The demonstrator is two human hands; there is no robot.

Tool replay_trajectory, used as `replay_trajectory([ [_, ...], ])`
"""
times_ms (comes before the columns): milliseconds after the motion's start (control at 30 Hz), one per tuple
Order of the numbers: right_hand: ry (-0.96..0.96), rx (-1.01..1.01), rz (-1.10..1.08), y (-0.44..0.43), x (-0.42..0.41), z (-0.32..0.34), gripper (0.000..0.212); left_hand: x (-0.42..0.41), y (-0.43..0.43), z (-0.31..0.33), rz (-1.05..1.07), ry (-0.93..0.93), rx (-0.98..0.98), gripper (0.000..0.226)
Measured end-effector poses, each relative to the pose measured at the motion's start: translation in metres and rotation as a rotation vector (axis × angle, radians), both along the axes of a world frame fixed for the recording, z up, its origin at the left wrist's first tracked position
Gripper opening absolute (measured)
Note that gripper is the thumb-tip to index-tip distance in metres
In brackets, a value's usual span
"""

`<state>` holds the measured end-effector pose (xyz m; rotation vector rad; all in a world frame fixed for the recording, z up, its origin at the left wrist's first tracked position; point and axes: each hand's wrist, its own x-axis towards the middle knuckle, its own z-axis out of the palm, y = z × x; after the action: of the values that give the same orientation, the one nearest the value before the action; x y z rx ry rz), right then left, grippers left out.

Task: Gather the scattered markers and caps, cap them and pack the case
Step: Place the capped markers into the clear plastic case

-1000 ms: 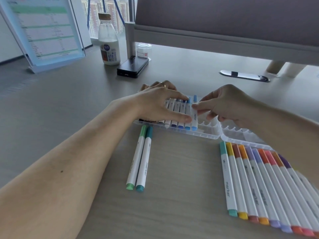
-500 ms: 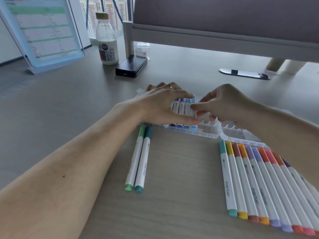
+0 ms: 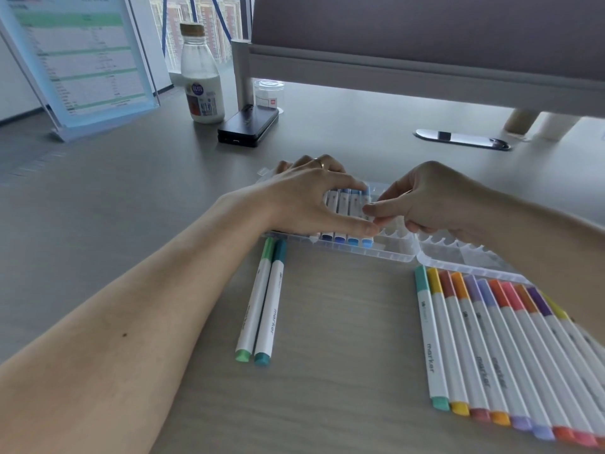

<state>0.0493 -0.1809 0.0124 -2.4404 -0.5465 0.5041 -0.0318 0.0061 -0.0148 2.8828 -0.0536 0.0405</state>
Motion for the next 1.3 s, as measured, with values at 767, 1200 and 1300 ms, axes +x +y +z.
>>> replay_trajectory([
  [767, -0.174, 0.086, 0.043, -0.005, -0.013, 0.000, 0.026, 0.001, 0.003, -0.005, -0.008, -0.030, -0.008, 0.085],
  [1200, -0.263, -0.034, 0.417, 0.031, -0.108, -0.005, 0.055, 0.009, 0.006, -0.005, 0.007, -0.016, 0.020, 0.058],
  [1300, -0.276, -0.063, 0.418, 0.041, -0.106, -0.011, 0.051, 0.011, 0.007, -0.007, 0.001, -0.028, 0.044, 0.051],
])
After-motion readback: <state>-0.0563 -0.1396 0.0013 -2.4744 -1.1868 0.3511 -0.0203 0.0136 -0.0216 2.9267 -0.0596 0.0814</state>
